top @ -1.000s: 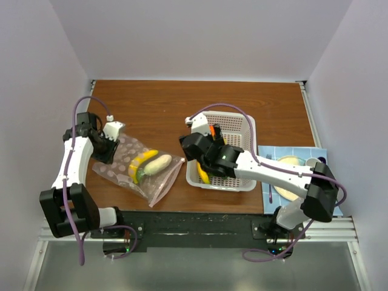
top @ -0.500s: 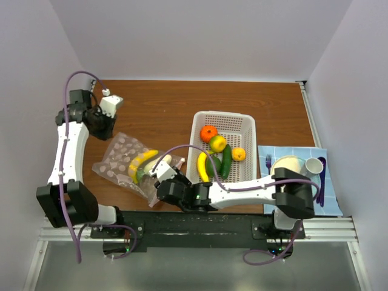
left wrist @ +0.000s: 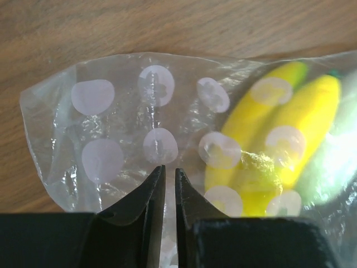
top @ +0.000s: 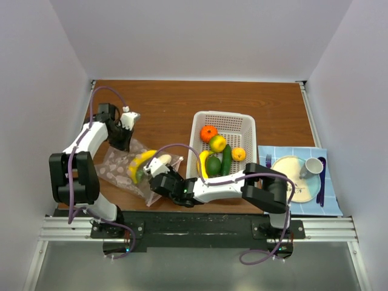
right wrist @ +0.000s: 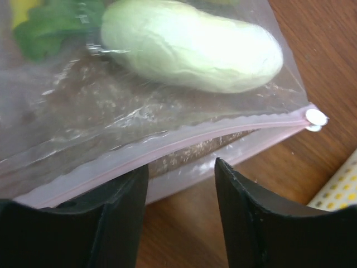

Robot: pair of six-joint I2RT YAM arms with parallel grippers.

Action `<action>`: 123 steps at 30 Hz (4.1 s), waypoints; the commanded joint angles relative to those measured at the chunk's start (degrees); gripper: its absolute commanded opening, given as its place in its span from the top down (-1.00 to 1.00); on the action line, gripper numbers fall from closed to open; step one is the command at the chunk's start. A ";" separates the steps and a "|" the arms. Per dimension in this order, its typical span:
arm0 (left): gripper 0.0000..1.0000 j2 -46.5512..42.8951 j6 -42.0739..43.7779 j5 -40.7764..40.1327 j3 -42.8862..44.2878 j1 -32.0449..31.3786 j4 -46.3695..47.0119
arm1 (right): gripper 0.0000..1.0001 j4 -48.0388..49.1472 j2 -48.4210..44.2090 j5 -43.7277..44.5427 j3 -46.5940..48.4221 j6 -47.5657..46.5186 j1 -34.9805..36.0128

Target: Open the zip-top bag and remove the fake food

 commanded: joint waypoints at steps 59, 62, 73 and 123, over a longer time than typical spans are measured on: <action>0.82 -1.77 0.91 -18.65 -17.19 -15.08 13.17 | -0.81 12.08 -4.00 -14.50 -6.89 0.99 -3.51; 0.82 -2.12 0.46 -18.47 -16.75 -15.08 12.81 | -0.93 12.35 -3.12 -11.78 -4.26 1.51 -3.51; 1.00 -6.07 0.55 -17.32 -20.52 -14.99 10.96 | -0.97 15.95 2.42 -2.89 1.38 18.91 -3.78; 1.00 -4.06 5.47 -22.78 -24.04 -5.24 16.41 | 0.57 -0.91 -4.08 5.54 3.05 19.01 0.00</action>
